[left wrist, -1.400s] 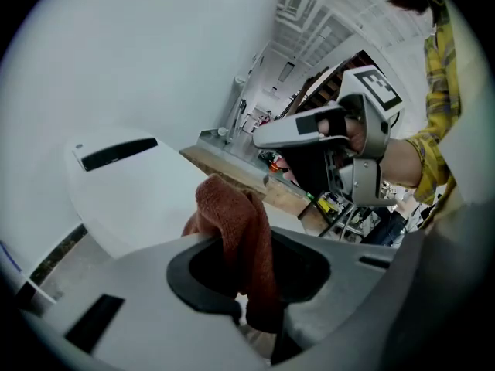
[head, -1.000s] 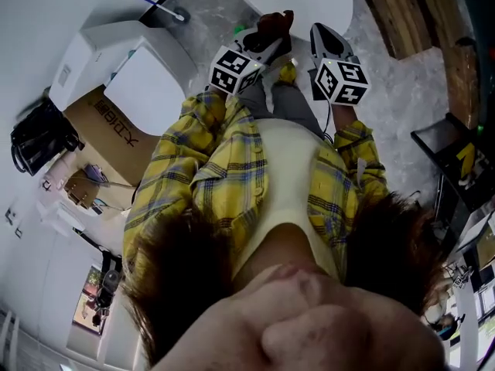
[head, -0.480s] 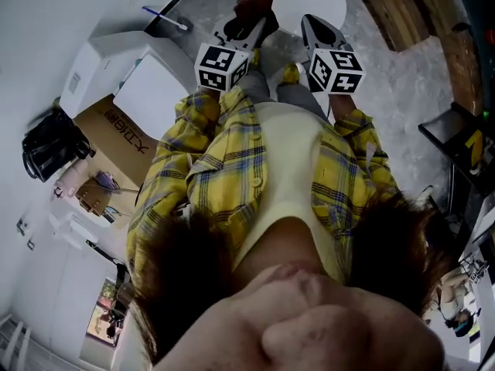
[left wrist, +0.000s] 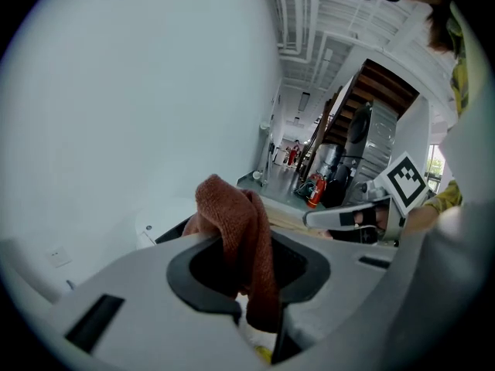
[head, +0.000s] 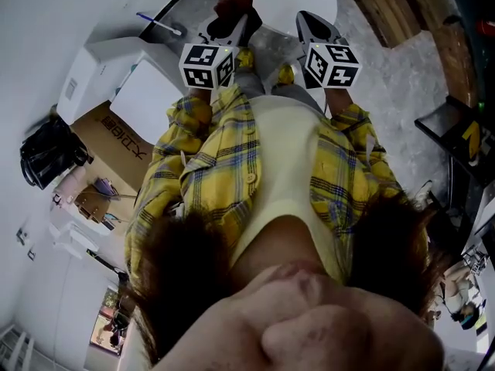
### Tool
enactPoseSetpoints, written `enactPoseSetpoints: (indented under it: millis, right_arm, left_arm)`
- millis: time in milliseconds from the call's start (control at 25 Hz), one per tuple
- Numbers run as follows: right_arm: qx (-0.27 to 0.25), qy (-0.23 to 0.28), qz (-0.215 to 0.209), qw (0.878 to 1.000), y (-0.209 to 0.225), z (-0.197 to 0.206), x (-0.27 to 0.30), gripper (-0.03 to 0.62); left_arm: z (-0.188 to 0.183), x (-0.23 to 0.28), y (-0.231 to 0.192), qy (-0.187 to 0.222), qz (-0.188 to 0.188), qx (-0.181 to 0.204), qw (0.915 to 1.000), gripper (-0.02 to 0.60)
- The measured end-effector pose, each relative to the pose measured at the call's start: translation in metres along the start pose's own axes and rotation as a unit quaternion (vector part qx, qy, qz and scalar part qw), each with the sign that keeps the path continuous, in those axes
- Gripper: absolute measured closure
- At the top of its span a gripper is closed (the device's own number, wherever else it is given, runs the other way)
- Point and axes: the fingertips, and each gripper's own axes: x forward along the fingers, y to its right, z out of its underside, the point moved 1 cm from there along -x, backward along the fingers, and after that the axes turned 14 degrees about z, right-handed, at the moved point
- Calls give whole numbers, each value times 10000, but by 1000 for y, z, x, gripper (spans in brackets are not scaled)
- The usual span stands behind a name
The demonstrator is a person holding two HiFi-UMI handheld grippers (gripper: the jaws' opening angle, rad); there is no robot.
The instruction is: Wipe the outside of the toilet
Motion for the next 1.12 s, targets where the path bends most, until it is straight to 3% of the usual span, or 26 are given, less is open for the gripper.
enactPoseSetpoints:
  millis: [480,1120]
  right_arm:
    - [81,50,21,10000,-2,-5,-3,569]
    - [-28,87,-26,10000,-7,-11,-6,569]
  left_arm:
    - [1,7,0,-218,34,-135,9997,485]
    - [-3,6,-2,-121,-196,-190,9996,485]
